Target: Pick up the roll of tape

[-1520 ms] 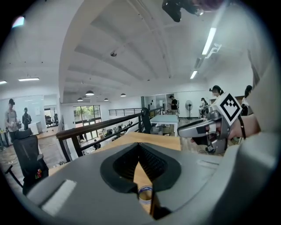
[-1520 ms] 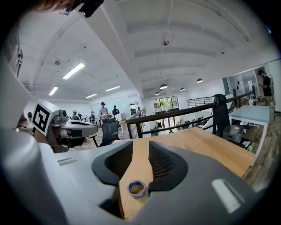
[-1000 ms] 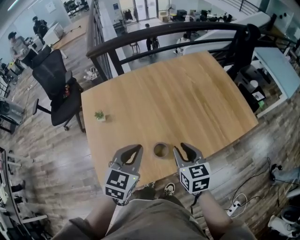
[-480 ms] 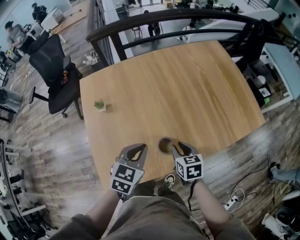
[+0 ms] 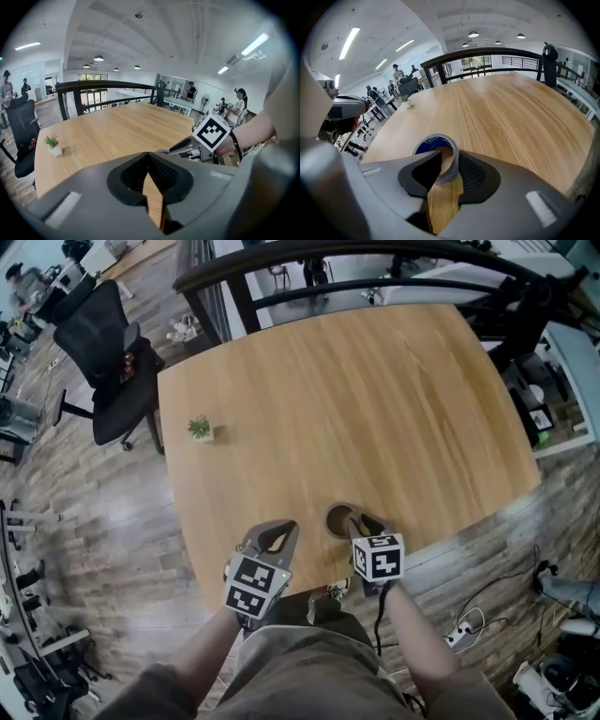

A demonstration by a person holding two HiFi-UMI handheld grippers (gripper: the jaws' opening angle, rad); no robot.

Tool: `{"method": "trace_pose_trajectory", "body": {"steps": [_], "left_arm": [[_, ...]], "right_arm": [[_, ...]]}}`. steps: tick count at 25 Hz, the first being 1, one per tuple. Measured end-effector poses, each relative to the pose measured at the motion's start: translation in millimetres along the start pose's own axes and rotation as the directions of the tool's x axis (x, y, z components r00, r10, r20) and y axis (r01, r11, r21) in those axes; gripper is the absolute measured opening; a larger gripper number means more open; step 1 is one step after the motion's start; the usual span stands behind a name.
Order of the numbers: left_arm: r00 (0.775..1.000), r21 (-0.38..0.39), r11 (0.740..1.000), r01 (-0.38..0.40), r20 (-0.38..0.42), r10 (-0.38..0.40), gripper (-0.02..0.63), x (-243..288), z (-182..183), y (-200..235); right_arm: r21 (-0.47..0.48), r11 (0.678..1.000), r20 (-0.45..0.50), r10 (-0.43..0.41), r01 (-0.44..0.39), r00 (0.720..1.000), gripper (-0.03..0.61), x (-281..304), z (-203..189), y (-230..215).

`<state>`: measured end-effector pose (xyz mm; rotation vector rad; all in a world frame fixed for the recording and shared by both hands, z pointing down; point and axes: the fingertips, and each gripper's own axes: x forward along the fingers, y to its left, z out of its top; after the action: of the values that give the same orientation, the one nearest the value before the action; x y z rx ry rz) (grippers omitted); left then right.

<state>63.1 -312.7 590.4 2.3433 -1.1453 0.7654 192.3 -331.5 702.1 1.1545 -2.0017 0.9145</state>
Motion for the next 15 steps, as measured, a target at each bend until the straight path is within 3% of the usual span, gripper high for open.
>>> {"method": "trace_pose_trajectory", "body": {"steps": [8,15], "left_arm": [[1.000,-0.024,1.000,-0.002,-0.020,0.002,0.002,-5.3,-16.9,13.9],[1.000,-0.005,1.000,-0.001,-0.002,0.001,0.002,-11.7,-9.9,14.7]], "right_arm": [[0.006,0.999,-0.037,-0.054,0.054,0.998,0.093,19.1,-1.3,-5.8],[0.003,0.995,-0.014,-0.103,0.103,0.995,0.058,9.3,6.6,-5.8]]}}
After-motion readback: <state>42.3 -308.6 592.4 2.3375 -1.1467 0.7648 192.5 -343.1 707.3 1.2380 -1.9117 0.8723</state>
